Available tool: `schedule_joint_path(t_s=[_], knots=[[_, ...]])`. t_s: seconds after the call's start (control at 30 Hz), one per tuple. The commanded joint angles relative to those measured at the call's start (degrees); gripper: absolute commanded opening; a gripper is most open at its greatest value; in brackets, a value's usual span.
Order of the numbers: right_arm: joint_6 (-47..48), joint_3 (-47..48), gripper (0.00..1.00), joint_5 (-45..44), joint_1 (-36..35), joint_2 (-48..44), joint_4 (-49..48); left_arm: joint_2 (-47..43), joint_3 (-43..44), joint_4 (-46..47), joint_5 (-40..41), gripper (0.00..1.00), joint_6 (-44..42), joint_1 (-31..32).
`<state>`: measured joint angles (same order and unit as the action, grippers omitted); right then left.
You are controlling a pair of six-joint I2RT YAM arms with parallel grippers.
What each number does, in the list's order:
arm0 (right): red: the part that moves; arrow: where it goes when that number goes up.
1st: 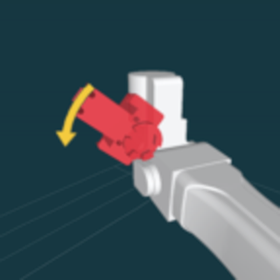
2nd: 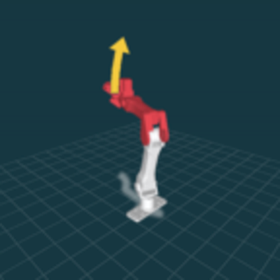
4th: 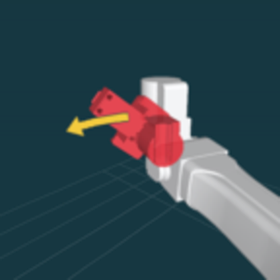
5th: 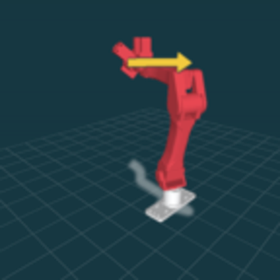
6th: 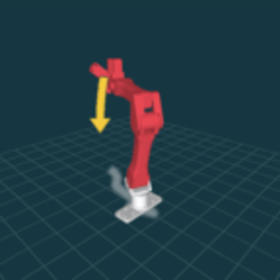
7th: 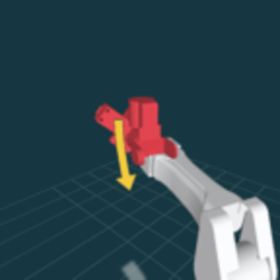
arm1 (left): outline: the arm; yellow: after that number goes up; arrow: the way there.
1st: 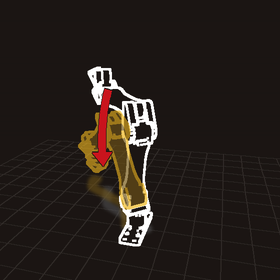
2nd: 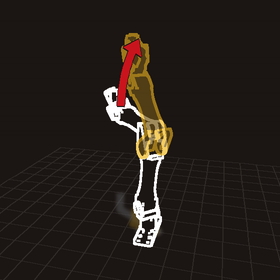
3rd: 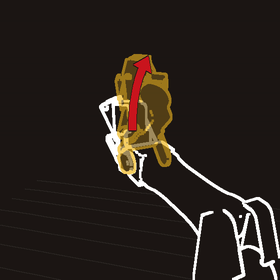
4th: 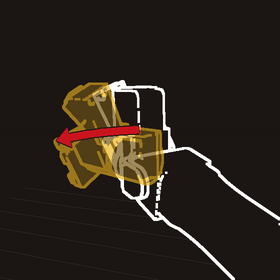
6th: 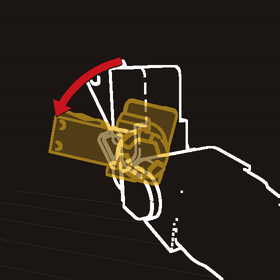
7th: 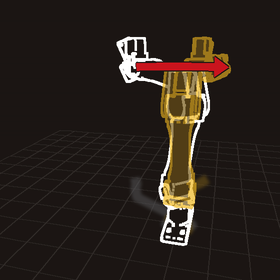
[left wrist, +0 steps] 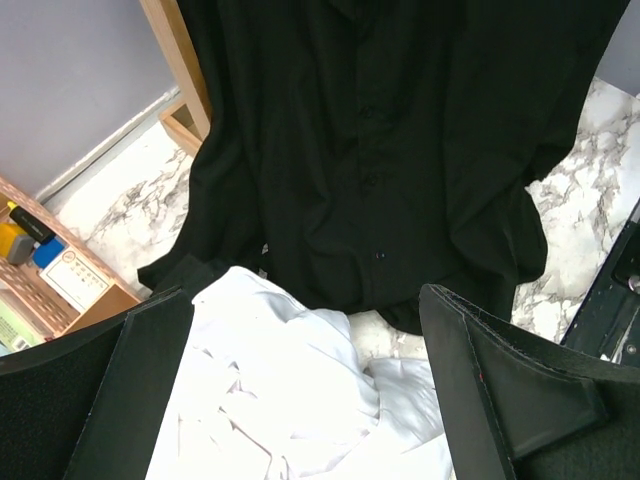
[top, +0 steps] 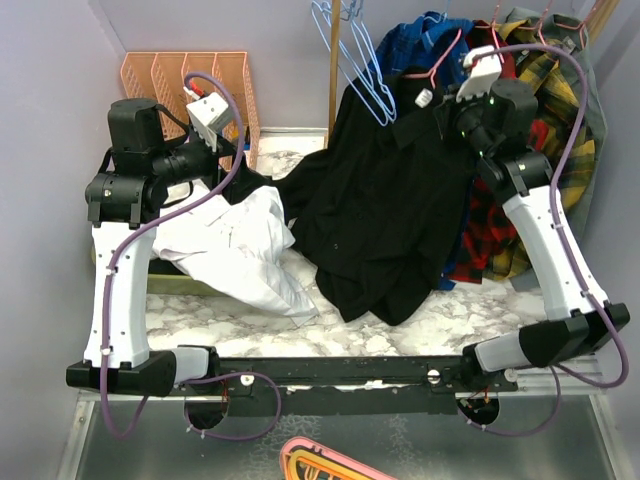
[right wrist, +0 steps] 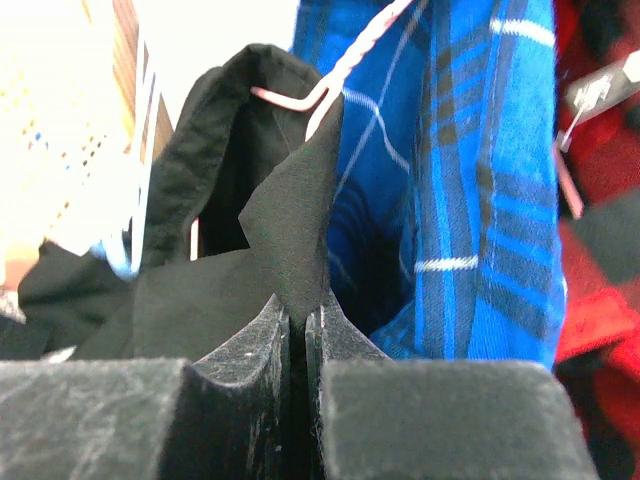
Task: Place the shirt on the hanger
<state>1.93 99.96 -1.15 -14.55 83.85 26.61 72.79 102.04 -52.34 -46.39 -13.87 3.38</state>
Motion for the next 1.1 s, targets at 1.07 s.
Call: schedule_joint_path(t_s=[1.07], knots=[[-0.48,-9.86,0.01,-0.07,0.23,-14.33,5.77,-1.38,-3.22,-0.86,-6.99,0.99,-1.31,-2.62]])
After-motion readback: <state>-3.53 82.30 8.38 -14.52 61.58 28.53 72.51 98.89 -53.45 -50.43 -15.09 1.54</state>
